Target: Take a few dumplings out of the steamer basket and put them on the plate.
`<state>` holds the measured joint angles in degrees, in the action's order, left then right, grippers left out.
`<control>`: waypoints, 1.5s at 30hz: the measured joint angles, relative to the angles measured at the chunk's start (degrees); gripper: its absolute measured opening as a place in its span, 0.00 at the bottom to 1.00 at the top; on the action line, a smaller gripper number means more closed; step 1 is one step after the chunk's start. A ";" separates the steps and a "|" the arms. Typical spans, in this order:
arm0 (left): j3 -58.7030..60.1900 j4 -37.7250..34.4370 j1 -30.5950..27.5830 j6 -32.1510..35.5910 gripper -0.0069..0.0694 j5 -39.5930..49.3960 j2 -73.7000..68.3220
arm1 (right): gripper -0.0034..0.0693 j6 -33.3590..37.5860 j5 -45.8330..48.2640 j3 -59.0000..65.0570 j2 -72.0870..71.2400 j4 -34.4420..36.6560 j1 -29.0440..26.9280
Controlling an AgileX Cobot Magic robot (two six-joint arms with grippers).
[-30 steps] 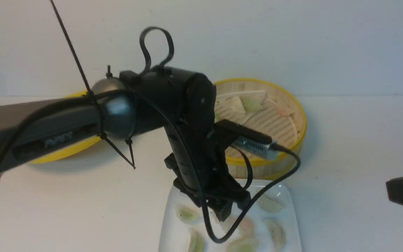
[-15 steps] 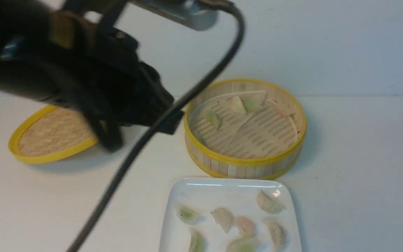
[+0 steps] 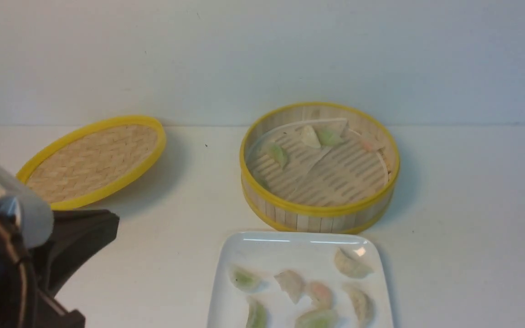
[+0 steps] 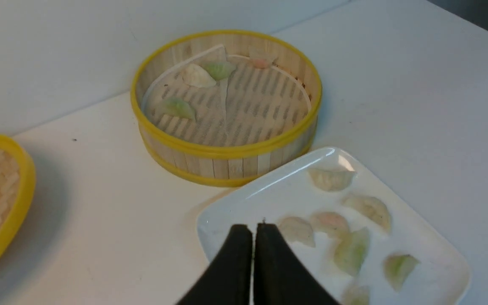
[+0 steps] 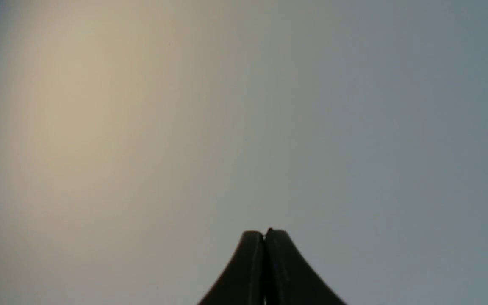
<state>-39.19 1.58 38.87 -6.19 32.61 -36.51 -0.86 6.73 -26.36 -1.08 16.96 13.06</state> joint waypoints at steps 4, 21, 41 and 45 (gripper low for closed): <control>1.58 -0.97 0.00 -0.19 0.08 -0.13 1.00 | 0.03 -0.13 -0.64 0.04 0.00 0.00 0.00; 1.58 -1.17 0.00 -0.24 0.08 -0.88 1.00 | 0.03 -0.21 -1.01 0.04 0.00 0.00 0.00; 1.58 1.28 0.00 0.26 0.08 -0.88 1.29 | 0.03 -0.21 -1.01 0.04 0.00 0.00 0.00; 1.98 1.16 -1.78 1.39 0.08 -1.21 4.08 | 0.03 -0.21 -1.01 0.04 0.00 0.00 0.00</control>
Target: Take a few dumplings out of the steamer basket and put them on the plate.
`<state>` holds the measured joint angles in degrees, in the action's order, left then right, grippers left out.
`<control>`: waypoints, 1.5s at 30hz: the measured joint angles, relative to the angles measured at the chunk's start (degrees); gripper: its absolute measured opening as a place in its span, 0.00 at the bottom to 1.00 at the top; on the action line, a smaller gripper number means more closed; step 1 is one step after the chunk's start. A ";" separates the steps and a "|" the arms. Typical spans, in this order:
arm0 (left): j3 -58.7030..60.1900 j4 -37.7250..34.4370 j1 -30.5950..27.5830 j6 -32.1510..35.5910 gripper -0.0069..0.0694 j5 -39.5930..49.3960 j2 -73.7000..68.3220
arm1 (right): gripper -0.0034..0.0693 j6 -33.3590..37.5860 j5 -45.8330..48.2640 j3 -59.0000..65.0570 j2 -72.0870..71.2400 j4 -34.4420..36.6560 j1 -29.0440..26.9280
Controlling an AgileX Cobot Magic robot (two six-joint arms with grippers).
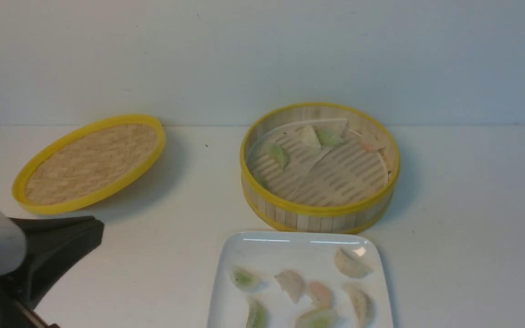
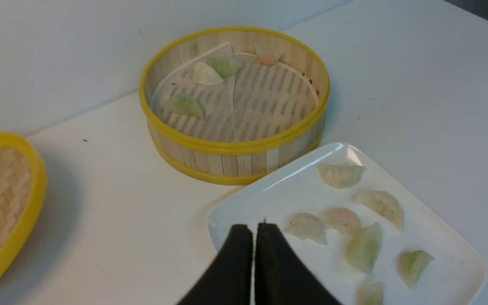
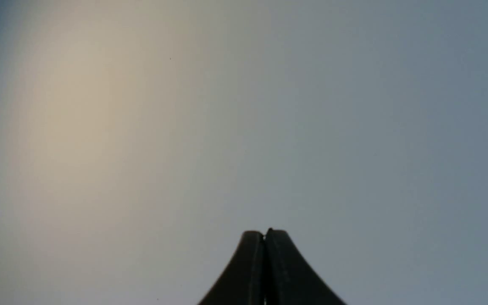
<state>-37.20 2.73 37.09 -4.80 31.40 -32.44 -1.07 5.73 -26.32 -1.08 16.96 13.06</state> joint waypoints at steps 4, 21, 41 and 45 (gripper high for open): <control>6.30 -1.29 -9.41 1.54 0.08 -5.04 8.88 | 0.03 0.00 0.00 0.00 0.00 0.00 0.00; 38.83 -2.32 -31.25 5.33 0.08 -10.89 32.99 | 0.03 0.31 -0.06 0.00 -0.04 0.00 0.00; 38.85 -2.32 -31.25 6.51 0.08 -9.68 32.99 | 0.03 0.45 -0.06 0.00 -0.04 0.00 0.00; 38.85 -2.32 -31.25 6.51 0.08 -9.68 32.99 | 0.03 0.45 -0.06 0.00 -0.04 0.00 0.00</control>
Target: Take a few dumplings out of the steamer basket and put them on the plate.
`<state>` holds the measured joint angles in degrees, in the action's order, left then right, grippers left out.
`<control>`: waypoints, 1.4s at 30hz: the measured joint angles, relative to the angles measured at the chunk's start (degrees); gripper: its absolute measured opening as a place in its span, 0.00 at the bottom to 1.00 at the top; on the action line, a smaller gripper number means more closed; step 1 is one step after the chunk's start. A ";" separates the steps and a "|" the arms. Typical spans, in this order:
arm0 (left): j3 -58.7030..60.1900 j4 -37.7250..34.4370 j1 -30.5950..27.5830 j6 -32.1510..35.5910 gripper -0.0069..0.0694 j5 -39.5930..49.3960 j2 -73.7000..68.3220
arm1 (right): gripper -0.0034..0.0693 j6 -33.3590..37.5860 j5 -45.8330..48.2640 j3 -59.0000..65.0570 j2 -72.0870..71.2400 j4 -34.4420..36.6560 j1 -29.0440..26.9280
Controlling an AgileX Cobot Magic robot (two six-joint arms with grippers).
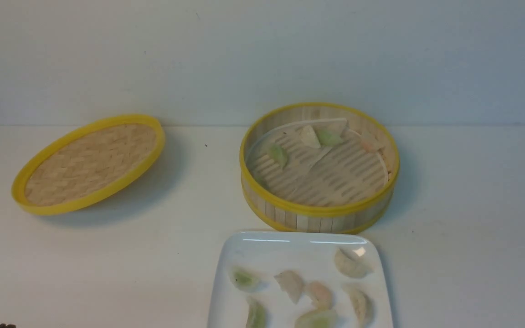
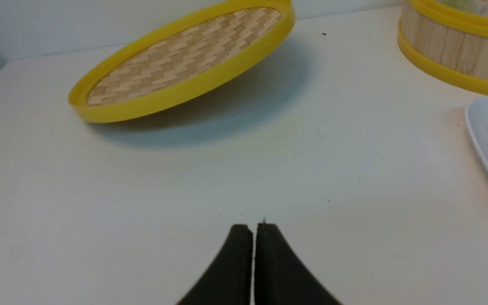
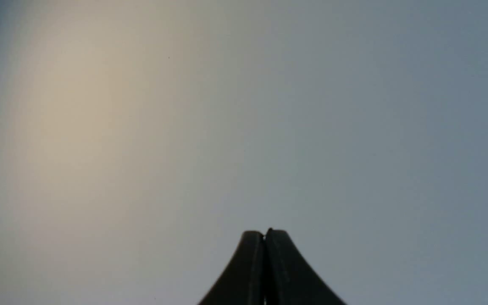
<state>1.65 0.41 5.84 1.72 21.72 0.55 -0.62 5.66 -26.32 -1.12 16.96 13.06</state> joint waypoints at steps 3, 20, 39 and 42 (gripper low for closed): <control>0.00 0.00 0.00 0.00 0.08 0.00 0.00 | 0.03 0.00 0.00 0.00 0.00 0.00 0.00; 0.00 0.00 0.00 0.00 0.08 0.03 0.00 | 0.03 5.99 16.57 5.48 0.00 -13.94 -2.53; 0.00 0.00 0.00 0.00 0.08 0.13 0.00 | 0.03 5.95 17.14 27.42 0.17 -11.98 -15.85; 0.00 0.00 0.00 0.00 0.08 0.13 0.00 | 0.03 5.95 17.14 27.42 0.17 -11.88 -15.85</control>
